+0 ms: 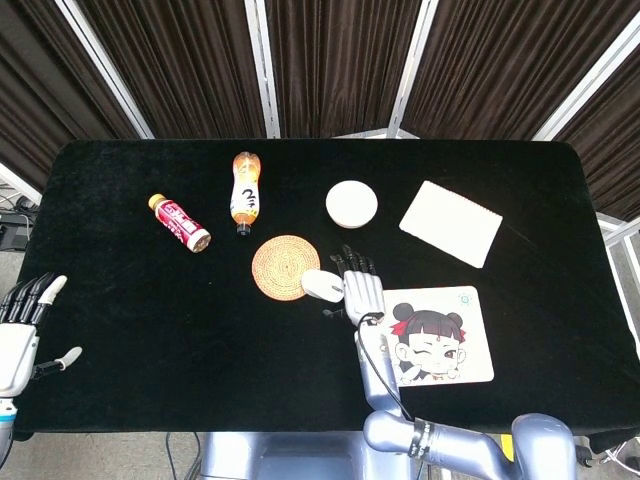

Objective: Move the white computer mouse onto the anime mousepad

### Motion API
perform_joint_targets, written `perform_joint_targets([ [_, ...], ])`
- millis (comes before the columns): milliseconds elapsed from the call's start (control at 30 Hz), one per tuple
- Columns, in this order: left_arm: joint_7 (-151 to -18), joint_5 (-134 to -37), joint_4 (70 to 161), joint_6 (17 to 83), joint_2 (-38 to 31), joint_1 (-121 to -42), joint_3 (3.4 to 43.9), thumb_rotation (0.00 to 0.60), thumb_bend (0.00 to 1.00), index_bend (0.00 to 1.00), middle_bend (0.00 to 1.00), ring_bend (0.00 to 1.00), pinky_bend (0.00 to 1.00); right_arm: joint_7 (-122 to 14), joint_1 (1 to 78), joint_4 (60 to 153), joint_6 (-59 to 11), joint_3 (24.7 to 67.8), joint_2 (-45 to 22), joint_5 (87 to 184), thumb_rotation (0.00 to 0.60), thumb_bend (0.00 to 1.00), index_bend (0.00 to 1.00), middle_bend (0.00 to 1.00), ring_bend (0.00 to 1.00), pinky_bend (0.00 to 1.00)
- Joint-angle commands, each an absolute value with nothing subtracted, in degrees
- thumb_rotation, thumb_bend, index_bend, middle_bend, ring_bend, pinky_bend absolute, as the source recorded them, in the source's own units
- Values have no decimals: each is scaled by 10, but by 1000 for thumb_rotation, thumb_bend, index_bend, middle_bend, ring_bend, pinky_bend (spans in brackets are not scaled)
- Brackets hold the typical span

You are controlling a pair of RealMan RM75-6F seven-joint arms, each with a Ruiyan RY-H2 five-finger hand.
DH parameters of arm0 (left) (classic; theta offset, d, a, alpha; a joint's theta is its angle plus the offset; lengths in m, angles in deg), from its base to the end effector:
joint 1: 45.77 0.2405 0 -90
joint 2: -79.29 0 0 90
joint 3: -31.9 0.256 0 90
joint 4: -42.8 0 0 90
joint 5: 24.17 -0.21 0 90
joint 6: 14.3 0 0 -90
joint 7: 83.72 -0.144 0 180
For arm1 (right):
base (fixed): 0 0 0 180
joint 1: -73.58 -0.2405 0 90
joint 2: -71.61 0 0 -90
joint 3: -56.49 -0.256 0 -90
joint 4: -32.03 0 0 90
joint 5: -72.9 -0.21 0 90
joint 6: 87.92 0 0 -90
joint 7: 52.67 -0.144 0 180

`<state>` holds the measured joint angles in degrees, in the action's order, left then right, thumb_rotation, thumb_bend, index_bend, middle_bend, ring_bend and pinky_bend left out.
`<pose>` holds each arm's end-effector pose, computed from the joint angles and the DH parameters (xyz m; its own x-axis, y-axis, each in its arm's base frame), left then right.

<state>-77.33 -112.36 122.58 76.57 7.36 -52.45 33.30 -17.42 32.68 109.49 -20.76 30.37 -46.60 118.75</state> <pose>-0.3284 0.1783 0.1358 0.3716 -0.0377 0.9276 0.9242 -0.0800 -0.3735 -0.0822 -0.3238 -0.1030 0.0837 -0.2718 0.9587 -0.9956 0.0186 0.0922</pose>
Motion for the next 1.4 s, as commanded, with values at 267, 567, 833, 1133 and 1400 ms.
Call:
perform_joint_targets([
  [267, -765, -1120, 1223, 747, 75, -525, 326, 600, 80, 0, 0, 0, 0, -206, 300, 1028, -229, 294, -496, 1179, 600, 89, 169, 0, 0, 0],
  [567, -764, -1123, 1225, 734, 76, -527, 324, 600, 81, 0, 0, 0, 0, -231, 284, 981, -247, 291, -517, 1177, 600, 111, 236, 0, 0, 0],
  [833, -760, -1129, 1227, 727, 78, -527, 326, 600, 81, 0, 0, 0, 0, -248, 274, 963, -253, 282, -522, 1181, 600, 195, 280, 0, 0, 0],
  [1133, -761, -1134, 1228, 727, 79, -526, 325, 600, 81, 0, 0, 0, 0, -252, 269, 937, -263, 282, -526, 1175, 600, 241, 335, 28, 0, 0],
  [1400, -756, -1134, 1228, 718, 80, -528, 325, 600, 82, 0, 0, 0, 0, -264, 273, 949, -241, 286, -519, 1198, 600, 300, 424, 92, 0, 0],
])
